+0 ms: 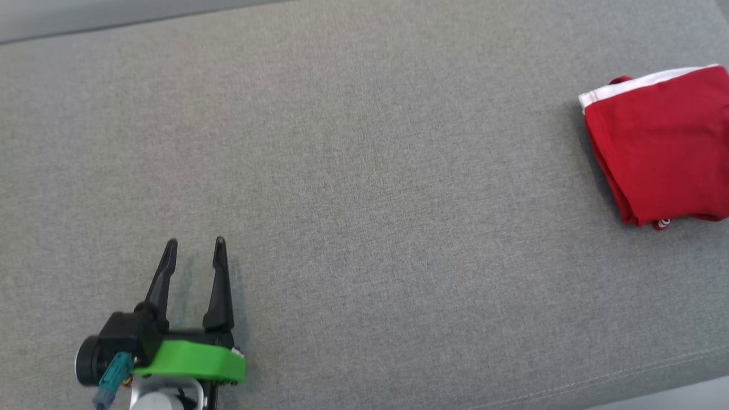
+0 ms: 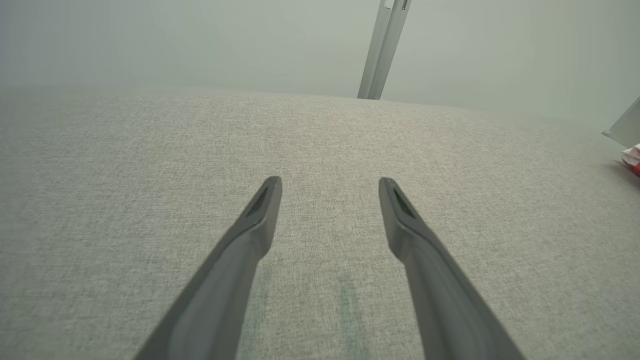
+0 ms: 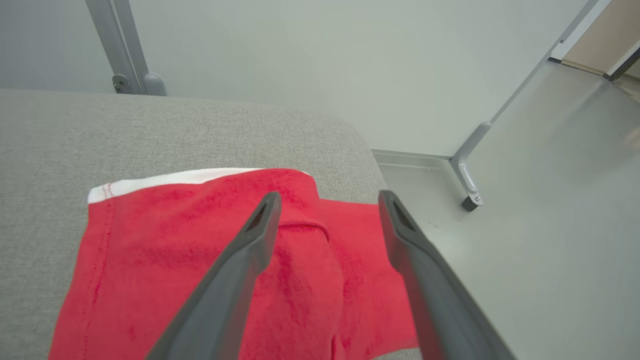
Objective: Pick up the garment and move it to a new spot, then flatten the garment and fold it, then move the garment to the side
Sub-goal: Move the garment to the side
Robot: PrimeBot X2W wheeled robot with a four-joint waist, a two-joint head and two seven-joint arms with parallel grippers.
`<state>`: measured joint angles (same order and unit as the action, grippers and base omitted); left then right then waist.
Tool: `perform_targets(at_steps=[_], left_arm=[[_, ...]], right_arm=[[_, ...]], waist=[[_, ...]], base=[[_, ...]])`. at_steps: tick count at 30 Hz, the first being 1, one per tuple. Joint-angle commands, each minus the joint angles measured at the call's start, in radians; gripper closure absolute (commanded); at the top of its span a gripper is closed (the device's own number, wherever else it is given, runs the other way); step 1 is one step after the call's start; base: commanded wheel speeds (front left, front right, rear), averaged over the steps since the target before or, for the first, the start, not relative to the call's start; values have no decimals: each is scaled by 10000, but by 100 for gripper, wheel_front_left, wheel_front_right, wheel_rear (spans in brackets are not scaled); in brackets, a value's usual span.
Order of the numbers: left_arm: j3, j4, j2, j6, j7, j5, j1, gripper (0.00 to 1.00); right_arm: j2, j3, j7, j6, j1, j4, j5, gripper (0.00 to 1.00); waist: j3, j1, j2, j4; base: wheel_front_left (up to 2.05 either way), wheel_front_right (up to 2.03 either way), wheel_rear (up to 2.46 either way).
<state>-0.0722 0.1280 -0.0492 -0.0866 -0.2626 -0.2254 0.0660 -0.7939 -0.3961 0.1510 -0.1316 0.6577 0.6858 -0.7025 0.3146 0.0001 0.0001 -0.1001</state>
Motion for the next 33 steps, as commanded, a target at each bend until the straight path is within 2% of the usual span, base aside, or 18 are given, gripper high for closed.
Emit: perform_targets(at_steps=[1, 6, 11, 13, 18, 22, 27, 33], left_arm=[[89, 21, -28, 77, -26, -97, -313, 0], [508, -129, -26, 222, -26, -199, -1000, 0], [884, -157, -29, 243, -25, -317, -1438, 0], [960, -120, -28, 224, -25, -347, -1577, 0], [1302, -34, -31, 291, -25, -366, -1850, 0], [1433, 28, -31, 295, -26, -413, -2050, 0], [1493, 158, -31, 362, -25, -496, -2163, 0], [1542, 199, -31, 342, -25, -508, -2171, 0]], right_arm=[[171, 260, 363, 19, -437, -150, 224, 0], [871, 1430, 1013, 19, -1900, -1346, 1383, 0], [2199, 2767, 1137, 19, -3826, -2870, 2649, 0], [2928, 3247, 1137, 17, -4600, -3619, 3108, 0], [4282, 3493, 1141, 19, -6116, -4996, 3925, 0], [5051, 3623, 1138, 19, -6868, -5395, 4260, 0], [5480, 3648, 1139, 19, -7317, -5643, 4396, 0], [5571, 3415, 1139, 17, -7163, -5728, 4482, 0]], waist=[[-857, -1, -1, 101], [-1775, -1, -1, -80], [-2333, -1, -1, -111], [-2519, -1, -1, -95], [-2801, -1, -1, -70], [-2978, -1, -1, 90], [-3109, -1, -1, 320], [-3175, -1, -1, 509]], base=[[0, 0, 0], [0, 0, 0], [0, 0, 0], [0, 0, 0], [0, 0, 0], [0, 0, 0], [0, 0, 0], [0, 0, 0]])
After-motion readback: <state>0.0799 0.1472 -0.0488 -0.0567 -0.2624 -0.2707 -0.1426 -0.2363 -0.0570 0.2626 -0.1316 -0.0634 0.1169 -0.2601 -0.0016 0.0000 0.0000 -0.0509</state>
